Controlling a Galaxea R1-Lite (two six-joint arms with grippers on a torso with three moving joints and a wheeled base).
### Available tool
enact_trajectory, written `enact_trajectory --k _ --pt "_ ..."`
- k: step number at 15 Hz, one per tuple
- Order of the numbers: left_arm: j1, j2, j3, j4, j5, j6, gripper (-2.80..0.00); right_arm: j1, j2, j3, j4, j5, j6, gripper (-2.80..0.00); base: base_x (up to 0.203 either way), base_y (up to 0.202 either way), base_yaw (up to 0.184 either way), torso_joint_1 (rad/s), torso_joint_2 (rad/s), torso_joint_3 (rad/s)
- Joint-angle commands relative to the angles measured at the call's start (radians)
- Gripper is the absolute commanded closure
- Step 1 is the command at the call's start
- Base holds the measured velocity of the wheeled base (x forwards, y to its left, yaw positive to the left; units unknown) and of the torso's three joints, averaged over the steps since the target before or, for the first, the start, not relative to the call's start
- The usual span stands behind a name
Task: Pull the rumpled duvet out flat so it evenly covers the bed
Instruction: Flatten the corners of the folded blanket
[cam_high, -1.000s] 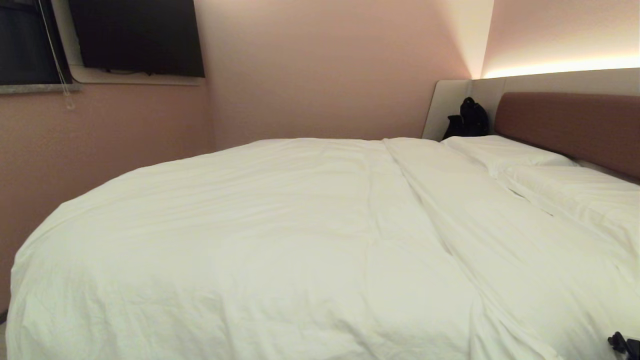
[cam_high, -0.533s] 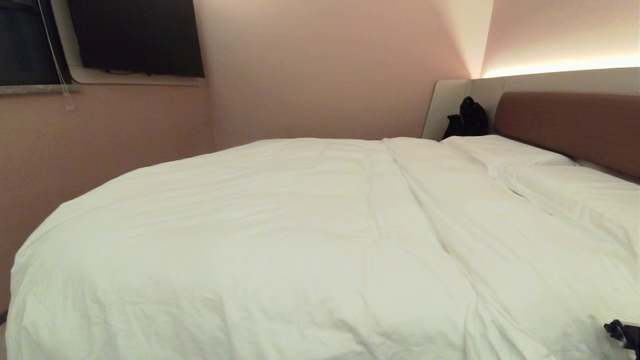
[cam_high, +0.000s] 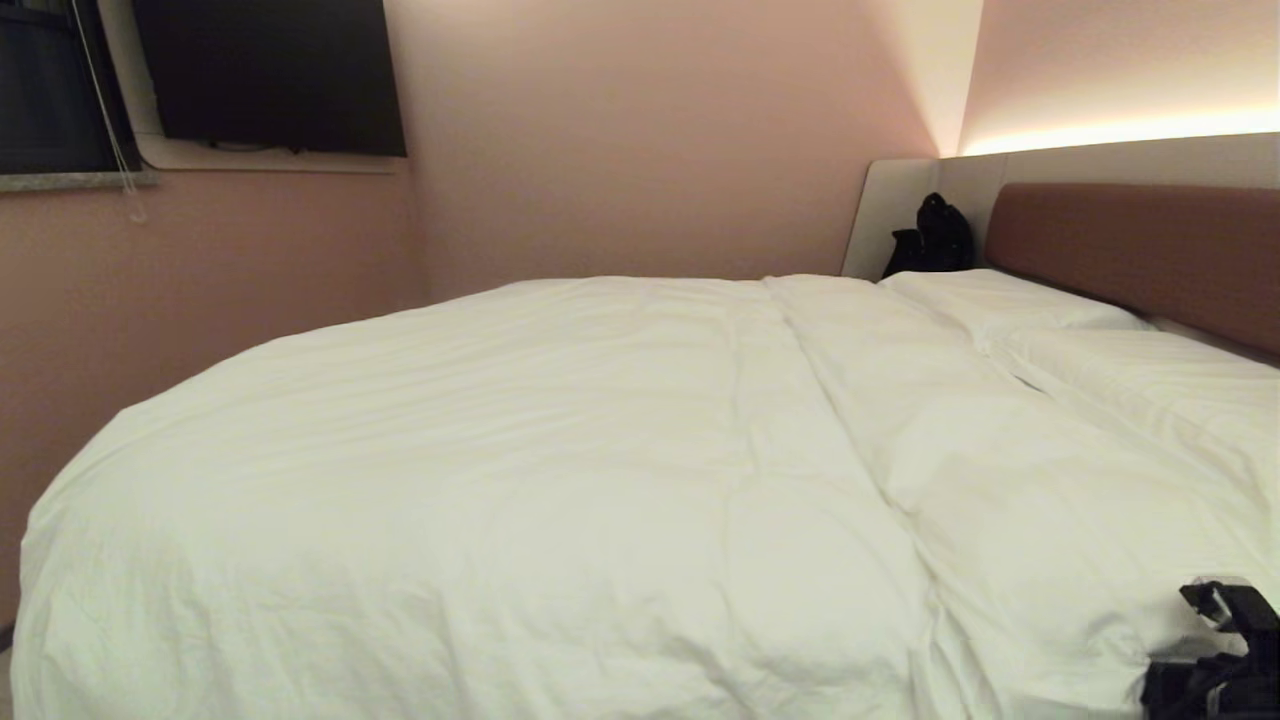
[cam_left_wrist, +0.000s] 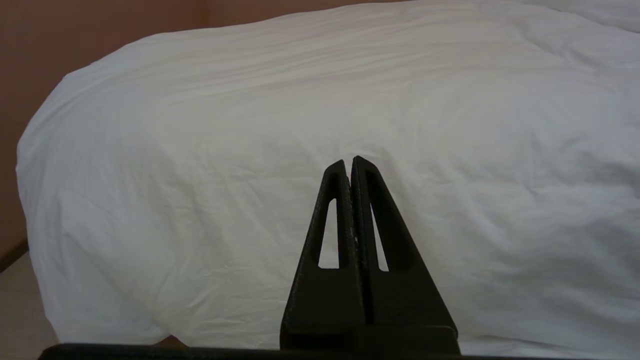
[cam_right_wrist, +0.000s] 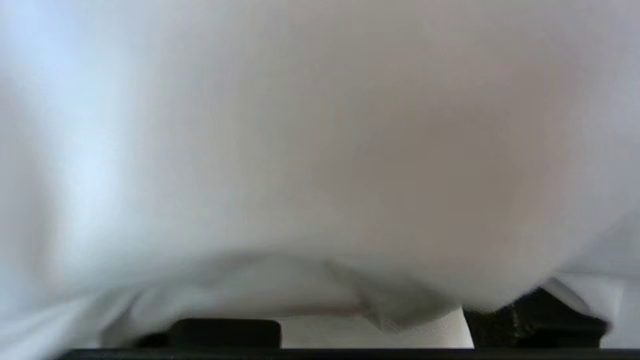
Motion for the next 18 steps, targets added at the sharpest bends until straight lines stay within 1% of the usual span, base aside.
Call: enact_trajectory --k 1,4,7,9,10,11,12,13,14,16,18 --pt "0.000 0.002 0.000 0.000 0.000 0.000 0.00 0.066 -0.077 -0.002 -0.002 0.105 0.106 -2.80 0.000 0.000 0.000 0.000 0.00 0.000" --pt "0.000 0.002 0.000 0.000 0.000 0.000 0.00 0.069 -0.018 0.005 -0.001 0.094 0.110 -2.80 0.000 0.000 0.000 0.000 0.00 0.000" --pt "0.000 0.002 0.000 0.000 0.000 0.000 0.00 0.051 0.052 0.011 -0.005 0.026 0.107 -2.80 0.000 0.000 0.000 0.000 0.00 0.000" --pt "0.000 0.002 0.000 0.000 0.000 0.000 0.00 0.041 0.067 0.021 -0.006 0.019 0.104 -2.80 0.000 0.000 0.000 0.000 0.00 0.000" --pt "0.000 0.002 0.000 0.000 0.000 0.000 0.00 0.014 0.068 0.026 -0.005 0.017 0.102 -2.80 0.000 0.000 0.000 0.000 0.00 0.000" --pt "0.000 0.002 0.000 0.000 0.000 0.000 0.00 -0.029 0.070 0.029 -0.003 0.015 0.100 -2.80 0.000 0.000 0.000 0.000 0.00 0.000" --pt "0.000 0.002 0.000 0.000 0.000 0.000 0.00 -0.040 0.071 0.031 -0.002 0.013 0.097 -2.80 0.000 0.000 0.000 0.000 0.00 0.000" --pt "0.000 0.002 0.000 0.000 0.000 0.000 0.00 -0.065 0.073 0.031 0.001 0.013 0.080 -2.80 0.000 0.000 0.000 0.000 0.00 0.000" --pt "0.000 0.002 0.000 0.000 0.000 0.000 0.00 -0.111 0.081 0.031 0.003 0.014 0.053 -2.80 0.000 0.000 0.000 0.000 0.00 0.000" --pt "0.000 0.002 0.000 0.000 0.000 0.000 0.00 -0.126 0.107 0.031 0.004 0.014 0.020 -2.80 0.000 0.000 0.000 0.000 0.00 0.000" --pt "0.000 0.002 0.000 0.000 0.000 0.000 0.00 -0.128 0.110 0.031 0.014 0.005 0.020 -2.80 0.000 0.000 0.000 0.000 0.00 0.000"
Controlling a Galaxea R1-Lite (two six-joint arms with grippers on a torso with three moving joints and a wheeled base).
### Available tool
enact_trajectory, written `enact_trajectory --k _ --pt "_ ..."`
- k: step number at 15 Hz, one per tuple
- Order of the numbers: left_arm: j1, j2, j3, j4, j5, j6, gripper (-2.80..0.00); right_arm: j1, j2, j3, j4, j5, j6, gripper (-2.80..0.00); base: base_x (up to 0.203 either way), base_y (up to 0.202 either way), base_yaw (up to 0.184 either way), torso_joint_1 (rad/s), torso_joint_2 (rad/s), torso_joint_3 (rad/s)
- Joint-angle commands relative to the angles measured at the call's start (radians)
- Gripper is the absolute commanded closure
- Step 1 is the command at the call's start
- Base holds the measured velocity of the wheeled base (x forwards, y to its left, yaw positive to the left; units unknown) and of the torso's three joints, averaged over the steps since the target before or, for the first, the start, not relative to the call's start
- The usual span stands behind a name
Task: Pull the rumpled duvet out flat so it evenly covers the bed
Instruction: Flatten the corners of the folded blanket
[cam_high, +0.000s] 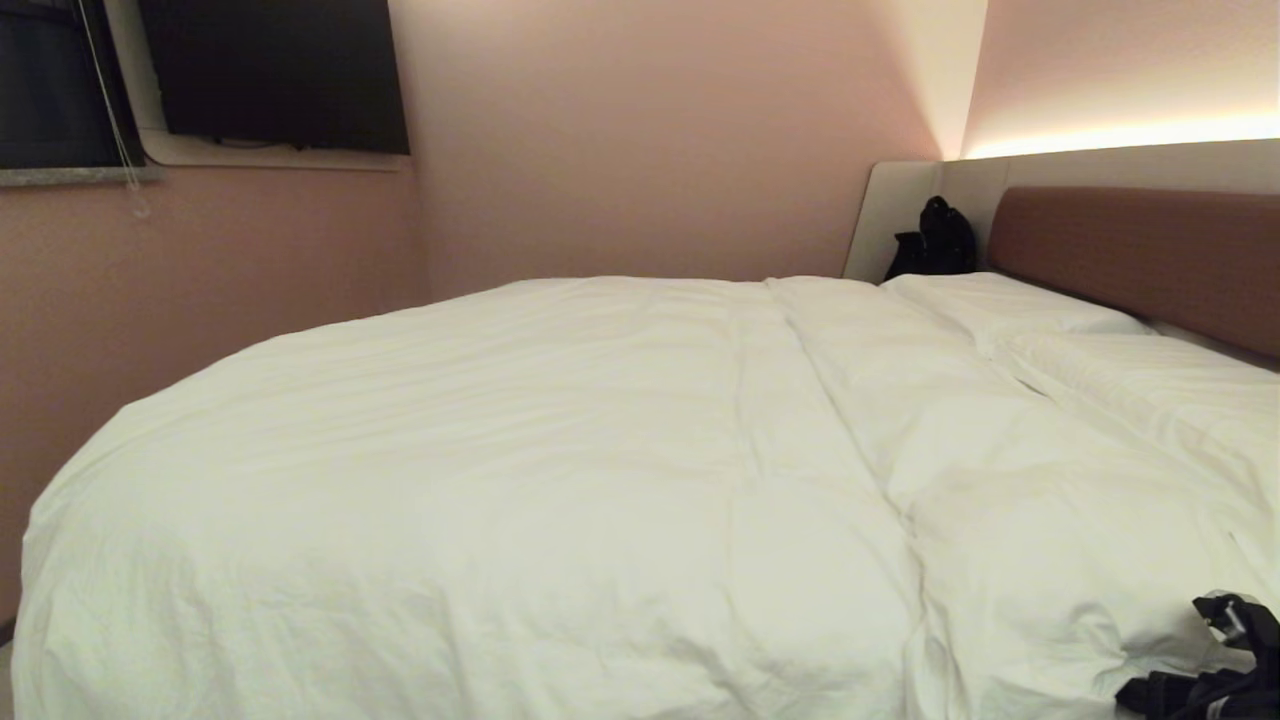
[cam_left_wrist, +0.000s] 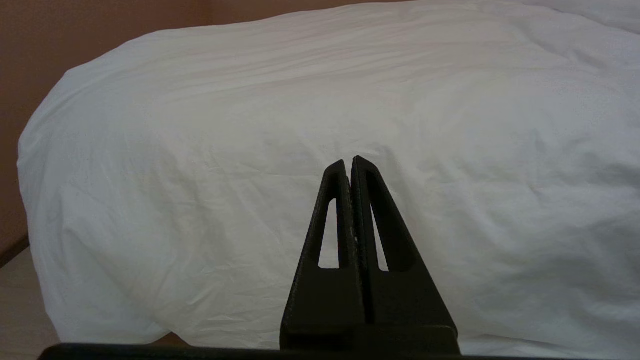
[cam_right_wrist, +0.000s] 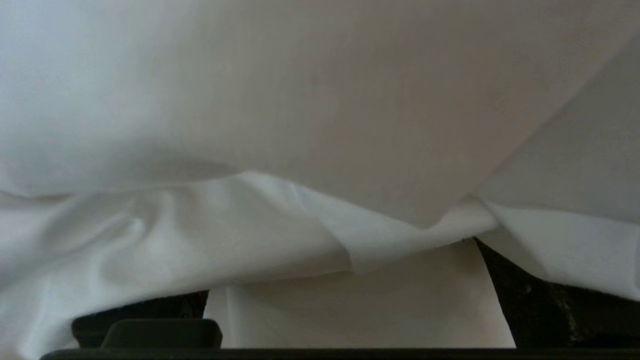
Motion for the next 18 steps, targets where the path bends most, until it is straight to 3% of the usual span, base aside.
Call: enact_trajectory --k 1,7,18 --pt "0.001 0.002 0.000 0.000 -0.001 0.000 0.00 -0.006 0.018 0.000 0.021 -0.035 -0.017 -2.80 0.000 0.000 0.000 0.000 0.00 0.000" --pt "0.001 0.002 0.000 0.000 -0.001 0.000 0.00 -0.007 0.101 0.000 0.064 -0.146 -0.012 -2.80 0.000 0.000 0.000 0.000 0.00 0.000" --pt "0.001 0.002 0.000 0.003 0.001 0.006 0.00 -0.015 0.114 0.002 0.055 -0.140 -0.009 -2.80 0.000 0.000 0.000 0.000 0.00 0.000"
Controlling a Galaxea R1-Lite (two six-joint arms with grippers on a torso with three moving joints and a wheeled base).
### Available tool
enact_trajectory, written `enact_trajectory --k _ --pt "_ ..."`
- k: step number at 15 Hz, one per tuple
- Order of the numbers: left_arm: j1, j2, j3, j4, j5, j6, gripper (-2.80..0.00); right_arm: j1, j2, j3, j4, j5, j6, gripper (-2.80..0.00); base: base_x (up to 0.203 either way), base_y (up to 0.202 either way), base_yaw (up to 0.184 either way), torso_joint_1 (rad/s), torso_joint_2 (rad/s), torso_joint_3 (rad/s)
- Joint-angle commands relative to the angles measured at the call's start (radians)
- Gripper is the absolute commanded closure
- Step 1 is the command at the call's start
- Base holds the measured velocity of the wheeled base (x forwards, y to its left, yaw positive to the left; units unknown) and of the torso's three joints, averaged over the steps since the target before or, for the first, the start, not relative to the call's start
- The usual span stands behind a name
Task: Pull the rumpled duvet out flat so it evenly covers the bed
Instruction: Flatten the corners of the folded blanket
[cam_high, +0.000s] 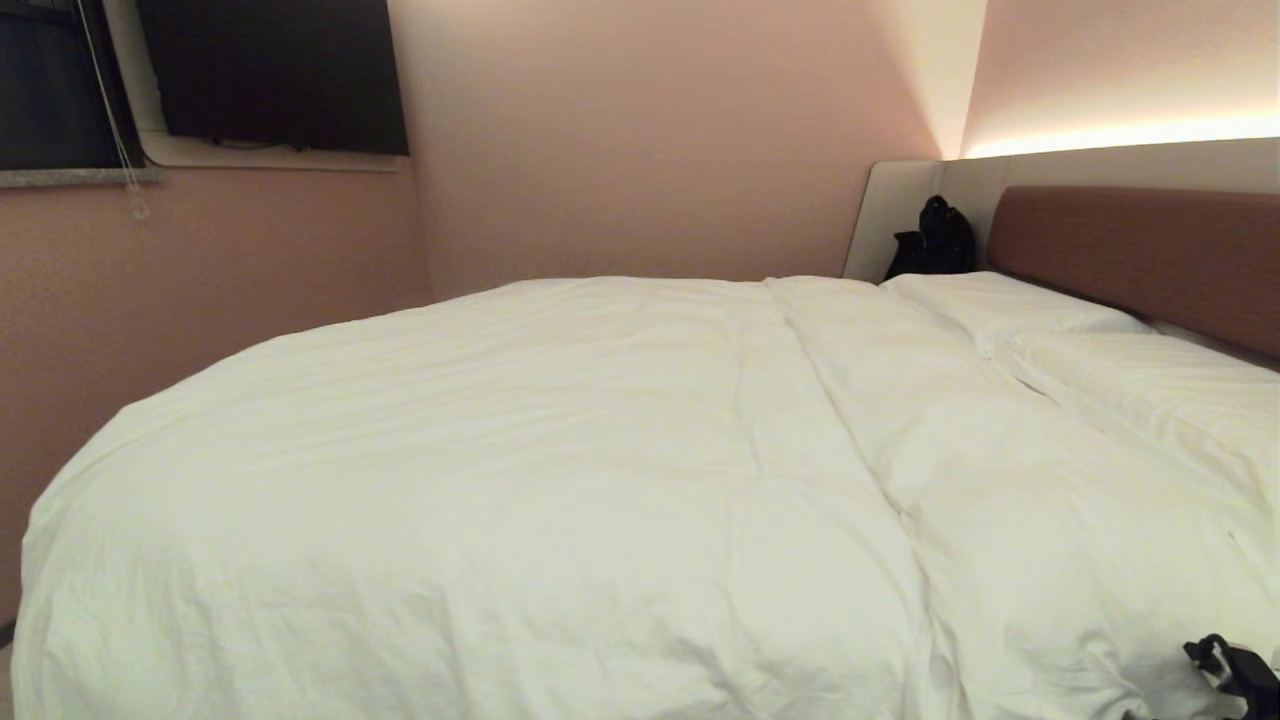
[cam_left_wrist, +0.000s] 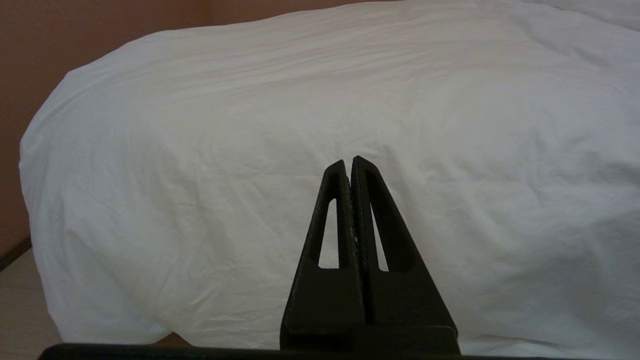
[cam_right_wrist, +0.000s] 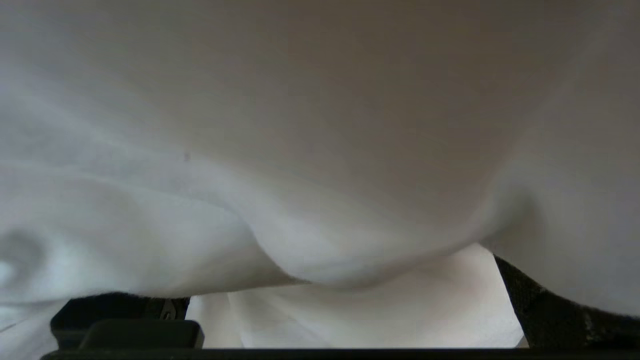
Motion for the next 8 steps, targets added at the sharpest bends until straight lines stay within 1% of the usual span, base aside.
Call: enact_trajectory --k 1,3,4,8 --pt "0.000 0.002 0.000 0.001 0.001 -0.002 0.00 0.000 0.002 0.000 -0.010 0.003 -0.001 -2.80 0.000 0.000 0.000 0.000 0.00 0.000" --pt "0.000 0.002 0.000 0.001 0.001 -0.004 0.00 0.000 0.004 0.000 -0.010 0.003 -0.001 -2.80 0.000 0.000 0.000 0.000 0.00 0.000" --pt "0.000 0.002 0.000 0.001 0.001 -0.004 0.00 0.000 0.003 0.000 -0.011 0.003 -0.001 -2.80 -0.097 0.000 -0.003 0.006 0.00 0.002" --pt "0.000 0.002 0.000 0.001 0.000 -0.002 0.00 0.000 0.002 0.000 -0.011 0.003 -0.001 -2.80 -0.186 0.000 0.000 0.007 0.00 0.000"
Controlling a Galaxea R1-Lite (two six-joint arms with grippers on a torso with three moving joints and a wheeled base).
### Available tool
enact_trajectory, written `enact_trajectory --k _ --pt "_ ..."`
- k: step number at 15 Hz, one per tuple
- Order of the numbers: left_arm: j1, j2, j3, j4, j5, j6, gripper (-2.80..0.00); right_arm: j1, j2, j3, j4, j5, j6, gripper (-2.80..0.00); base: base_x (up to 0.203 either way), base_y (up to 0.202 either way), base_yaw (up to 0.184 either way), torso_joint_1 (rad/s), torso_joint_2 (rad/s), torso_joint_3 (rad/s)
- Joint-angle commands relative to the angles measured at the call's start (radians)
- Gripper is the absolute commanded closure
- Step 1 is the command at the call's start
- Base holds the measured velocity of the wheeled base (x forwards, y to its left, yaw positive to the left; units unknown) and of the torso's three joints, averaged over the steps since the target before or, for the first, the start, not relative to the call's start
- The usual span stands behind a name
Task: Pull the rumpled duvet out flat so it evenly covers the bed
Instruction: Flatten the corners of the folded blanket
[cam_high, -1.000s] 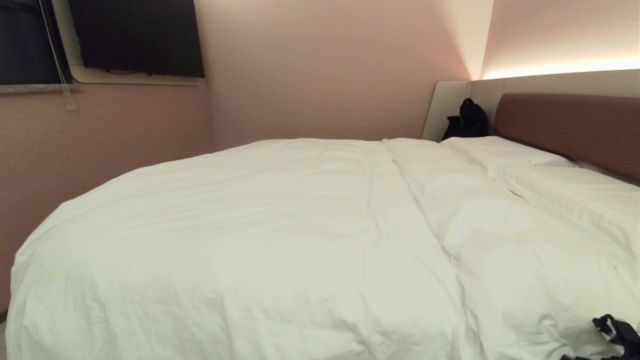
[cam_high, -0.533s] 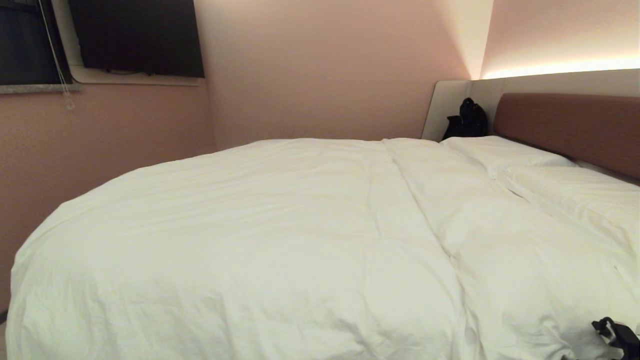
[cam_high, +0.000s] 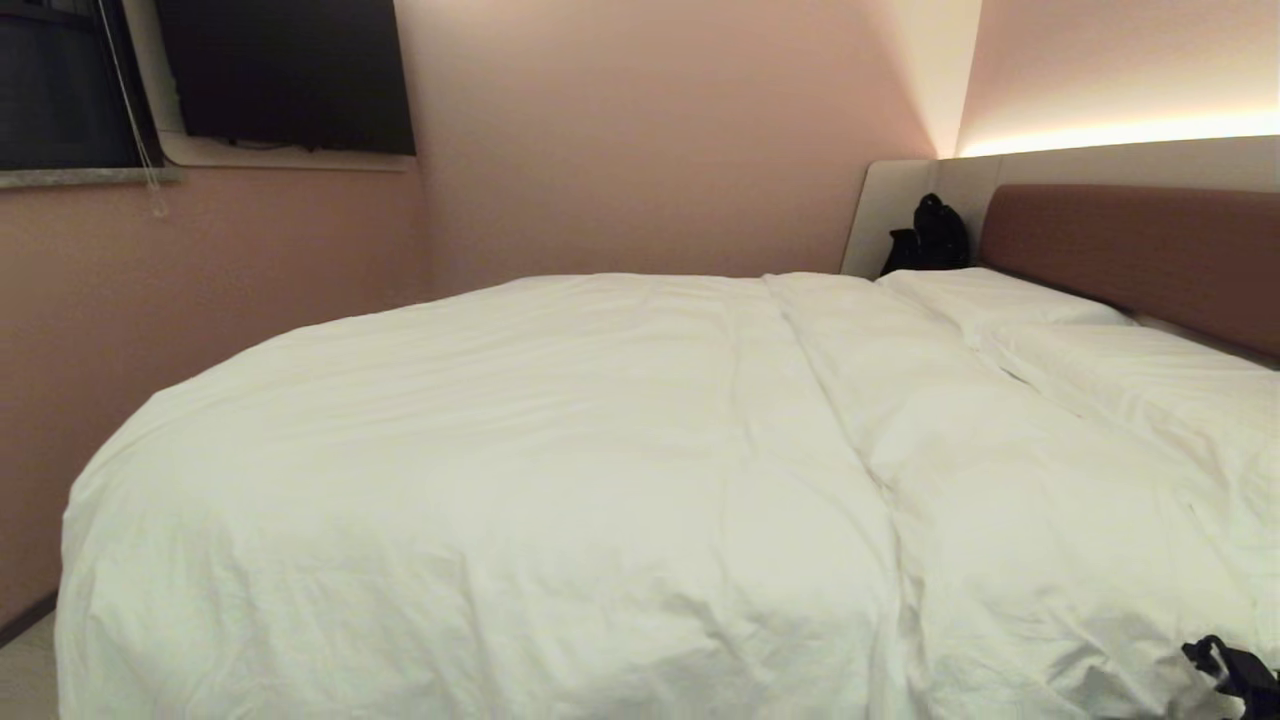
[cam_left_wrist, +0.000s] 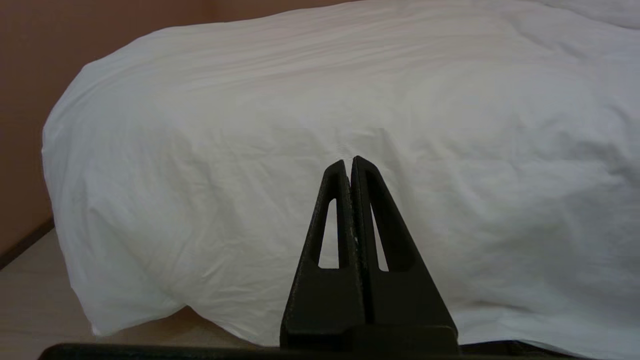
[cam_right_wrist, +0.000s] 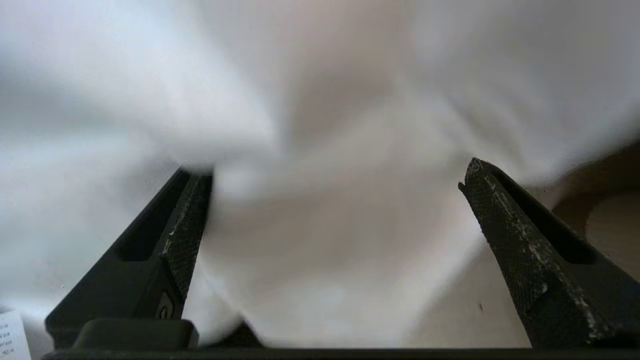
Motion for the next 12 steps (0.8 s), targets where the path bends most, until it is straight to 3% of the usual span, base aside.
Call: enact_trajectory --k 1,7,12 --pt "0.001 0.002 0.000 0.000 -0.001 0.001 0.00 -0.001 -0.001 0.000 -0.009 0.003 -0.002 -2.80 -0.190 0.000 -0.002 0.004 0.00 0.000" --pt "0.001 0.002 0.000 0.000 -0.001 -0.001 0.00 -0.001 -0.004 0.000 -0.039 0.007 -0.002 -2.80 -0.182 0.000 0.000 0.002 0.00 0.003" --pt "0.001 0.002 0.000 -0.002 -0.001 -0.001 0.00 0.006 -0.060 0.000 -0.086 0.030 0.009 -2.80 -0.013 0.000 0.000 -0.001 0.00 0.001"
